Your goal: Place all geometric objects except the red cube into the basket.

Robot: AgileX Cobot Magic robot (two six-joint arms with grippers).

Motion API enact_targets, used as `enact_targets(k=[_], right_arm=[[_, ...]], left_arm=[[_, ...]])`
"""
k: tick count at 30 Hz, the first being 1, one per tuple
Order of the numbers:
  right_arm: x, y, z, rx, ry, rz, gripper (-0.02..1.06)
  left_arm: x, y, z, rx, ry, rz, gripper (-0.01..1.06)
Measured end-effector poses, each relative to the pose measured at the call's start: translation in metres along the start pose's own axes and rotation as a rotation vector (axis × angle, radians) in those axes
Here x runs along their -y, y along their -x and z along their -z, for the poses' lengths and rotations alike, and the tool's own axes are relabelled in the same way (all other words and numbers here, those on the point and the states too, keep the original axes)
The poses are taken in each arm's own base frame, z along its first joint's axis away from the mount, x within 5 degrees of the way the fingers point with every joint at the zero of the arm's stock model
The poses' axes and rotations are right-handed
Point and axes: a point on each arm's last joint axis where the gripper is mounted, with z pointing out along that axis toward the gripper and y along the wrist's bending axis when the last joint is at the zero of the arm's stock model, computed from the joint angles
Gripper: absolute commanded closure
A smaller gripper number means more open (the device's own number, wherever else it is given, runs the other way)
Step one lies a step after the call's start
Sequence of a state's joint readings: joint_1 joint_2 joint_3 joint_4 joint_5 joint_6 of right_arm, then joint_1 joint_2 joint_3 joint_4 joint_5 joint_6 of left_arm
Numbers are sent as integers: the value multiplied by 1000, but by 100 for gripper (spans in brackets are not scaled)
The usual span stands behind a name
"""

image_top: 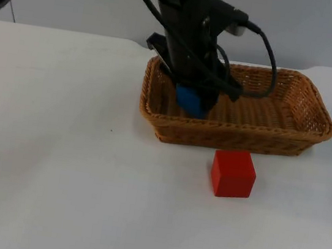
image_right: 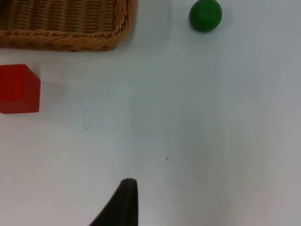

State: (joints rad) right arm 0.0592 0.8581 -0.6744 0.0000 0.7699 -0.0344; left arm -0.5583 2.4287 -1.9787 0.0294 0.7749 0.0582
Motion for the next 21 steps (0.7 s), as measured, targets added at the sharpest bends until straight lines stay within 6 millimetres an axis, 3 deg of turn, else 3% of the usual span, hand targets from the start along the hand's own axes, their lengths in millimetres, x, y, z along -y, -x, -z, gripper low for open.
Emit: enact_targets(k=[2,3,6,8,15,19,21], right_arm=[[0,0,0,-2,0,0,-1],[0,-2,-1,-6,0,0,-1],[0,-3,-2,-15,1,0,-1],[0,-3,-2,-15,1,0,-1],[0,-3,-2,-15,1,0,-1],[0,-3,-2,-11,0,0,-1],[0,-3,-2,-9,0,0,-1]], left_arm=[[0,-1,-2,-5,0,0,64],[0,-1,-3,-7,-1,0,64],[0,-3,-6,-12,-1,0,35],[0,-3,-6,-12,-1,0,25],[3,-4,-3,-41,-34,29,21],[3,-2,13,-57,-42,35,21],[3,2,31,-59,-42,34,21]])
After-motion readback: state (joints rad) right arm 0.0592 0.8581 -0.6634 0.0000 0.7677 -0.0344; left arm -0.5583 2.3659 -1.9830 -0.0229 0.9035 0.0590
